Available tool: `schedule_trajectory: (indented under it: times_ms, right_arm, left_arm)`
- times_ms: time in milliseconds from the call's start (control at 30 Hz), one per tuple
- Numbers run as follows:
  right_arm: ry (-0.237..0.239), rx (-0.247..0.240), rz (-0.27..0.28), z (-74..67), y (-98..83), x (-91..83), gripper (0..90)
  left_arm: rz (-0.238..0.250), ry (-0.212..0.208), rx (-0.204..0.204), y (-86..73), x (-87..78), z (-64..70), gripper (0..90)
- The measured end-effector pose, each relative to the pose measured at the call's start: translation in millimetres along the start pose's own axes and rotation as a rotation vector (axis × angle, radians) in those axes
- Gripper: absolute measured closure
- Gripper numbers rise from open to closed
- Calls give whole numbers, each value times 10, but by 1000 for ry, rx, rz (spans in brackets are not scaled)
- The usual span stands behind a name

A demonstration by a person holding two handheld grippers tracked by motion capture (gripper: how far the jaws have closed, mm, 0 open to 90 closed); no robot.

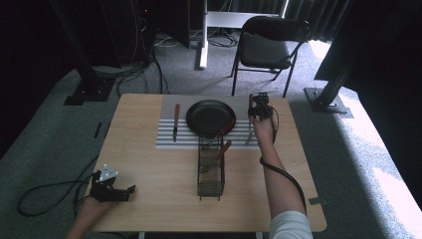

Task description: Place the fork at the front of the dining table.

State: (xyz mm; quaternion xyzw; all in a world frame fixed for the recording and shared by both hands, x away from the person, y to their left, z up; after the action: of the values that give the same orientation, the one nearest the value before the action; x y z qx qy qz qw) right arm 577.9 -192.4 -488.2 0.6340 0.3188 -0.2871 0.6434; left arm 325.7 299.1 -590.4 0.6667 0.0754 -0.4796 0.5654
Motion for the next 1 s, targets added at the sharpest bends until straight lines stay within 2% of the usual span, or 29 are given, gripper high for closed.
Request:
schedule_trajectory:
  times_ms: [200,333,567,767,800,900,1000]
  right_arm:
    - [-13,25,-66,-21,58,323,803]
    - [-16,54,-107,-40,19,540,803]
    - [-42,57,-178,-97,-69,861,803]
    - [-62,49,-172,-125,-38,907,790]
    - [-56,54,-173,-125,-42,910,751]
    - [-58,34,-190,-139,-80,919,702]
    - [-58,34,-183,-132,-83,876,655]
  left_arm:
    - [-1,0,1,0,0,-1,0]
    - [2,-1,0,0,1,0,0]
    - [-1,0,0,0,-1,0,0]
    - [-2,0,0,0,-1,0,0]
    - [-1,0,0,0,-1,0,0]
    - [0,0,0,0,0,0,0]
    - [0,0,0,0,0,0,0]
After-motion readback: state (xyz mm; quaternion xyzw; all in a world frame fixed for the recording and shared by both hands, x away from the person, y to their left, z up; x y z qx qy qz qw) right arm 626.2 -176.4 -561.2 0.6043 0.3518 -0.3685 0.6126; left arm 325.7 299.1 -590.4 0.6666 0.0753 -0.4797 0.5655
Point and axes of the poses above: each handheld gripper's, and its own axes: x roughly forward along the jaws, y roughly out of its top, z roughly to its right, the point moved 6 cm from there along x, roughly forward along the jaws, and after that the axes turned 9 degrees about -y, right-handed, at the moved point
